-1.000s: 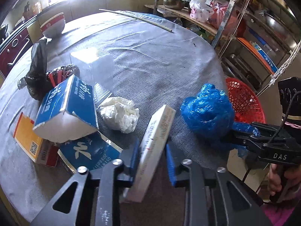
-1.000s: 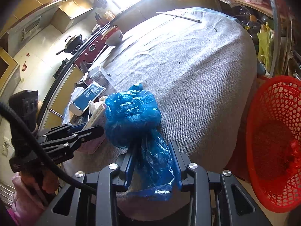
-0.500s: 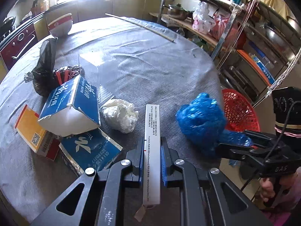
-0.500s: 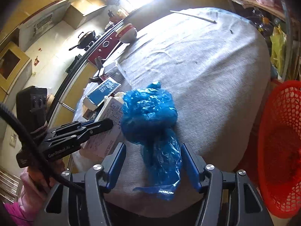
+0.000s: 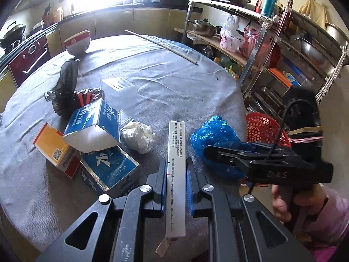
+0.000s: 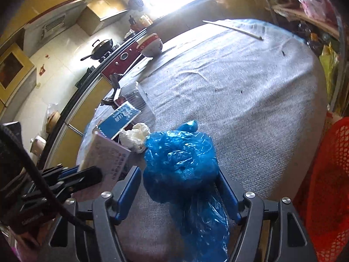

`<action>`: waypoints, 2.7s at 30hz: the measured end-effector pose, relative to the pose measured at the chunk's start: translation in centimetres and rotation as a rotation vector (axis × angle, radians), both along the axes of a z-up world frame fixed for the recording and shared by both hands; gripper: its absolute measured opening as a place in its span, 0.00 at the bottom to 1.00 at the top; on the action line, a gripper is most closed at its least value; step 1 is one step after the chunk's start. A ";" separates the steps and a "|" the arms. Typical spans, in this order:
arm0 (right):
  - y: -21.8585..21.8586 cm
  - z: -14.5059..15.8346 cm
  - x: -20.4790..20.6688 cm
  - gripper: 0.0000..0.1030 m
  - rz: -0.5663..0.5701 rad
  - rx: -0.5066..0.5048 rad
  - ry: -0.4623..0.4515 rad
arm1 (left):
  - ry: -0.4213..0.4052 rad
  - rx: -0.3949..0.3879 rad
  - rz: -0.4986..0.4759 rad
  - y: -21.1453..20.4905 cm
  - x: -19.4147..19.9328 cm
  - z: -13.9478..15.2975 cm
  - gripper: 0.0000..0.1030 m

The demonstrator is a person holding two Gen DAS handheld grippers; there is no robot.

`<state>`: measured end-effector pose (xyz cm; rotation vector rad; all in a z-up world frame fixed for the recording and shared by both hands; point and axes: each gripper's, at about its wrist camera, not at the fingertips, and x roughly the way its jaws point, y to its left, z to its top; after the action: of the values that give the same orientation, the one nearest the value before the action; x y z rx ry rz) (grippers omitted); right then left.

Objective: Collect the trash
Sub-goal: 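Lift the blue bag with the right tool while the left tool grasps the white tissue box, then carry both items to the red basket and open both tools over it, then grasp the blue milk carton with the right tool while the left grasps the orange medicine box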

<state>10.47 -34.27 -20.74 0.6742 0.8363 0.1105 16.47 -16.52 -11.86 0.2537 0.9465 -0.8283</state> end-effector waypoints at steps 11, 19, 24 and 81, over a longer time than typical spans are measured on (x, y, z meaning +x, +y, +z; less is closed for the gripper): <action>-4.2 -0.5 -2.6 0.60 -0.117 0.077 -0.044 | 0.004 0.011 -0.037 -2.6 -0.8 0.5 0.16; -10.9 -1.1 -7.9 0.60 -0.286 0.078 -0.014 | 0.064 0.014 -0.151 -9.8 -2.6 0.1 0.16; -15.8 -2.1 -12.5 0.61 -0.428 0.100 0.018 | 0.118 0.006 -0.248 -15.6 -4.6 -1.2 0.16; 11.8 2.6 5.0 0.71 0.285 -0.051 0.008 | 0.133 -0.091 0.585 16.1 10.1 0.3 0.68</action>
<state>15.46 -22.49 -18.14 0.5052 0.9363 0.3425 26.59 -0.41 -11.53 -0.1586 1.0326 -0.3480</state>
